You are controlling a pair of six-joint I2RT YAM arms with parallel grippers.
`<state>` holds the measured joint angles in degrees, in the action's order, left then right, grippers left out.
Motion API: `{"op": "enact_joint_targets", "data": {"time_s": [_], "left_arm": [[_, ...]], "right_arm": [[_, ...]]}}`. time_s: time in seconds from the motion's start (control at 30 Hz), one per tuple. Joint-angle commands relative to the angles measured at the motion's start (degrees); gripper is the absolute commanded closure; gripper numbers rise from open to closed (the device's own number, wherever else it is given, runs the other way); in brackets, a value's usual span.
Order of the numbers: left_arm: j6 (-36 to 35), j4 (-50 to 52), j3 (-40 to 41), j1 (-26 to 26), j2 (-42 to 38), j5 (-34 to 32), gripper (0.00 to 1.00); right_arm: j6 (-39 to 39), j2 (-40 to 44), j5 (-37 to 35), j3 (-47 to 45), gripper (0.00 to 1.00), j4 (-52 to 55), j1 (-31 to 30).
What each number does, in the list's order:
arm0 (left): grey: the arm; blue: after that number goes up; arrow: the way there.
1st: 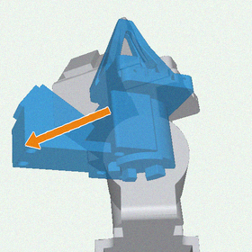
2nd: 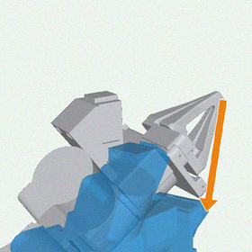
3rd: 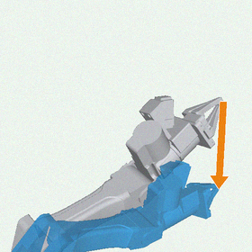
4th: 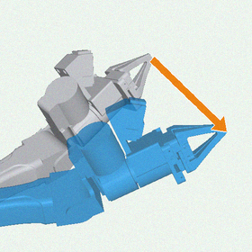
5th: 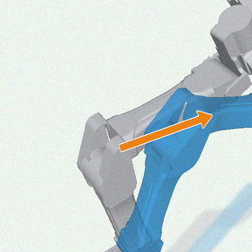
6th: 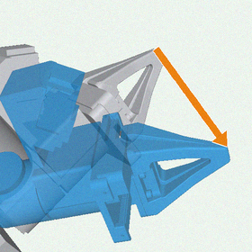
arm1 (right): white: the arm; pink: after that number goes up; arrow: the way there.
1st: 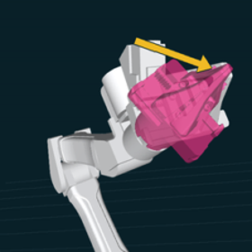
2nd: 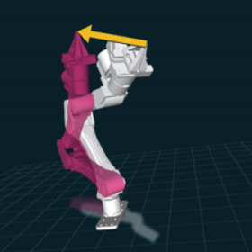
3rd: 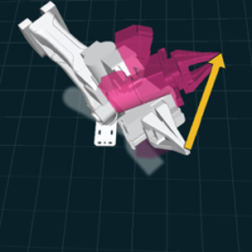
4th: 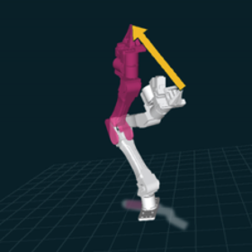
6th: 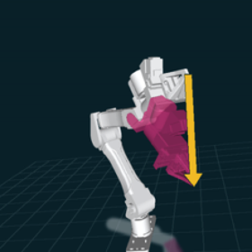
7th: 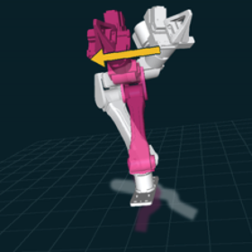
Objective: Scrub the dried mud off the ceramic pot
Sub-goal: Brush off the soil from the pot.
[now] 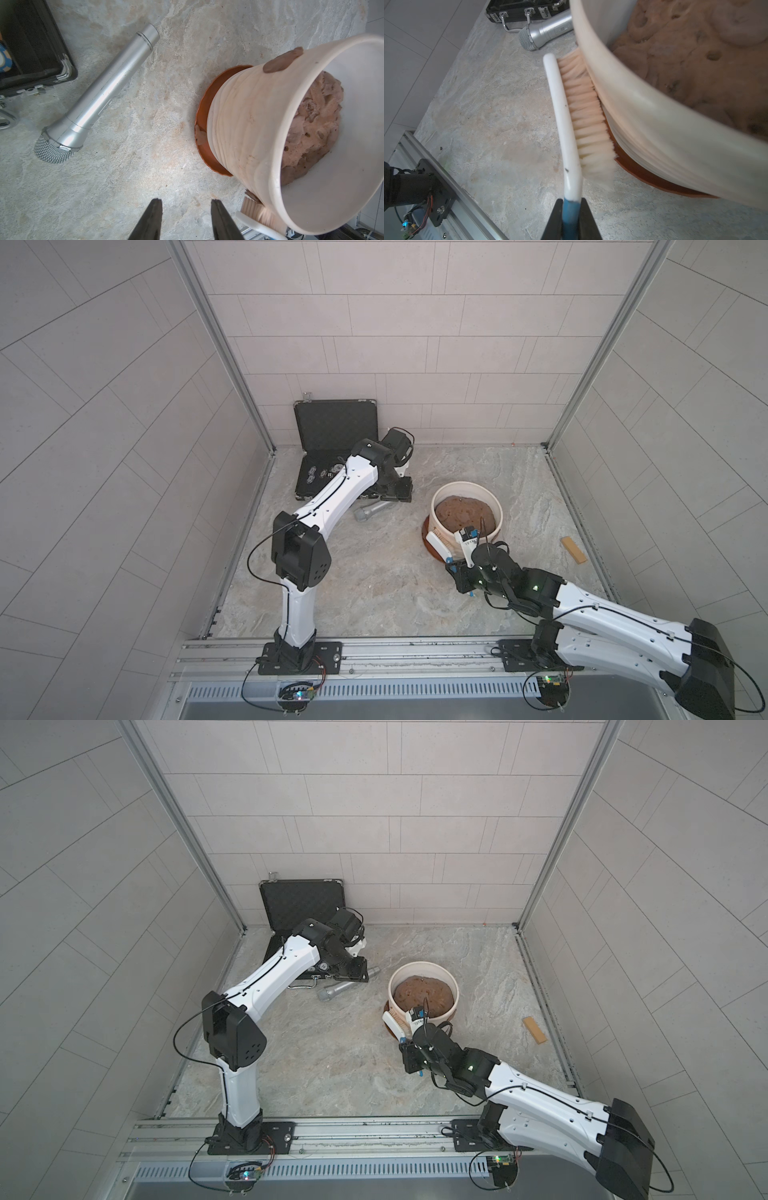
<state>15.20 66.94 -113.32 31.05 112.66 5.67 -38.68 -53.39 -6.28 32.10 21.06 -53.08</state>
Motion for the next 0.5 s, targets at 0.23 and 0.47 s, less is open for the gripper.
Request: {"op": "enact_joint_targets", "data": {"time_s": [0.23,0.47], "left_arm": [[0.3,1.7,-1.8,0.1,0.0,2.3,0.59],[0.1,1.5,-1.5,0.0,0.0,1.8,0.59]], "right_arm": [[4.7,-0.1,12.0,-1.1,1.00,2.0,-4.6],[5.9,2.7,12.6,2.8,1.00,6.4,-8.5]]}}
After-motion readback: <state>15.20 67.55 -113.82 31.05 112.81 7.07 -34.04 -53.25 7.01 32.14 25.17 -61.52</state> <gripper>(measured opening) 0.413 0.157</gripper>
